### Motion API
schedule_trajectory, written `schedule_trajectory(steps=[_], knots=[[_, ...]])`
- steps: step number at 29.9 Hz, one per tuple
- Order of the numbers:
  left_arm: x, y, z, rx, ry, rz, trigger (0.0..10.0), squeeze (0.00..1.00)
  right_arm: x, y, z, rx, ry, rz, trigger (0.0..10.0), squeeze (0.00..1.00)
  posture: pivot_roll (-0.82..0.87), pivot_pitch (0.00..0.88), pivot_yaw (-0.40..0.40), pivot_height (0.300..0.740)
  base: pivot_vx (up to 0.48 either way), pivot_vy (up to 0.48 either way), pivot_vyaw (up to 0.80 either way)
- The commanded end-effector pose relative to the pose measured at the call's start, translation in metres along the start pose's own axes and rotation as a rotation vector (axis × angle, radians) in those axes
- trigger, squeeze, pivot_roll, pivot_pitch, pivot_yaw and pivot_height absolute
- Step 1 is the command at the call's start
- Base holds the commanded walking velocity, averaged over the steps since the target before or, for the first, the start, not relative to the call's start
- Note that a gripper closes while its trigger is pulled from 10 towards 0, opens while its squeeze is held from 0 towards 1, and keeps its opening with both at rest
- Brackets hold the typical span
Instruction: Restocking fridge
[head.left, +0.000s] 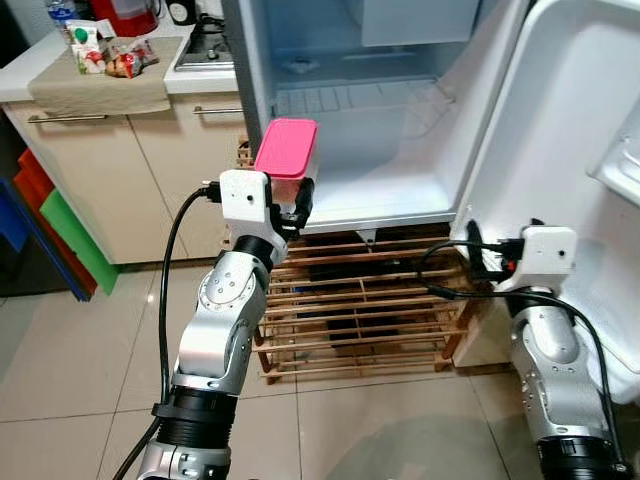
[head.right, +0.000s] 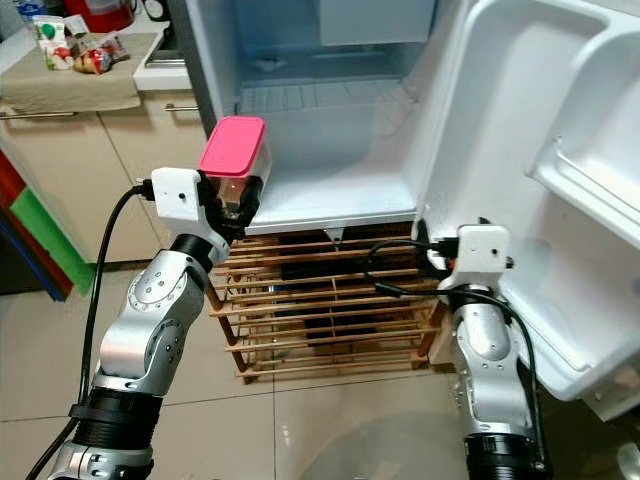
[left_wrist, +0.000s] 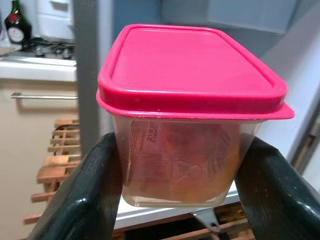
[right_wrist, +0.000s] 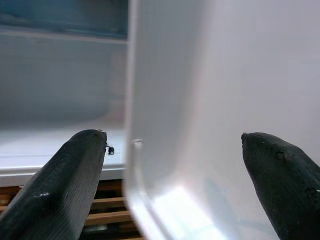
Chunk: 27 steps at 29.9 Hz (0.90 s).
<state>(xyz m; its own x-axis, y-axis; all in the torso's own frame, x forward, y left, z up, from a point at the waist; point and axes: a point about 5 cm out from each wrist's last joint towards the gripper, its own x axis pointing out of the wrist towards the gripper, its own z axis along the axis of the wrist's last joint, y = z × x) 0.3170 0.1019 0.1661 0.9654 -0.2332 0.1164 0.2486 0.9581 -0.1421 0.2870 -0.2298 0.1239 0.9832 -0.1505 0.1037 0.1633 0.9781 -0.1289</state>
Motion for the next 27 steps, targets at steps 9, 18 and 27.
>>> schedule_trajectory(steps=[9, 18, 27], knots=[[0.001, 0.005, 0.002, 0.006, -0.002, -0.003, 10.0, 0.00, 0.012, -0.033, 0.000, -0.034, 0.023, -0.159, 10.0, 0.00, -0.14, 0.000, 0.063, 0.740, 0.000, 0.000, 0.00], [-0.001, 0.007, 0.002, 0.009, 0.011, -0.012, 10.0, 0.00, 0.011, -0.057, -0.002, -0.047, 0.048, -0.265, 10.0, 0.00, -0.14, 0.000, 0.083, 0.740, 0.000, 0.000, 0.00], [-0.001, 0.007, 0.002, 0.009, 0.021, -0.020, 10.0, 0.00, 0.011, -0.075, -0.002, -0.080, 0.056, -0.329, 10.0, 0.00, -0.14, 0.000, 0.097, 0.740, 0.000, 0.000, 0.00]])
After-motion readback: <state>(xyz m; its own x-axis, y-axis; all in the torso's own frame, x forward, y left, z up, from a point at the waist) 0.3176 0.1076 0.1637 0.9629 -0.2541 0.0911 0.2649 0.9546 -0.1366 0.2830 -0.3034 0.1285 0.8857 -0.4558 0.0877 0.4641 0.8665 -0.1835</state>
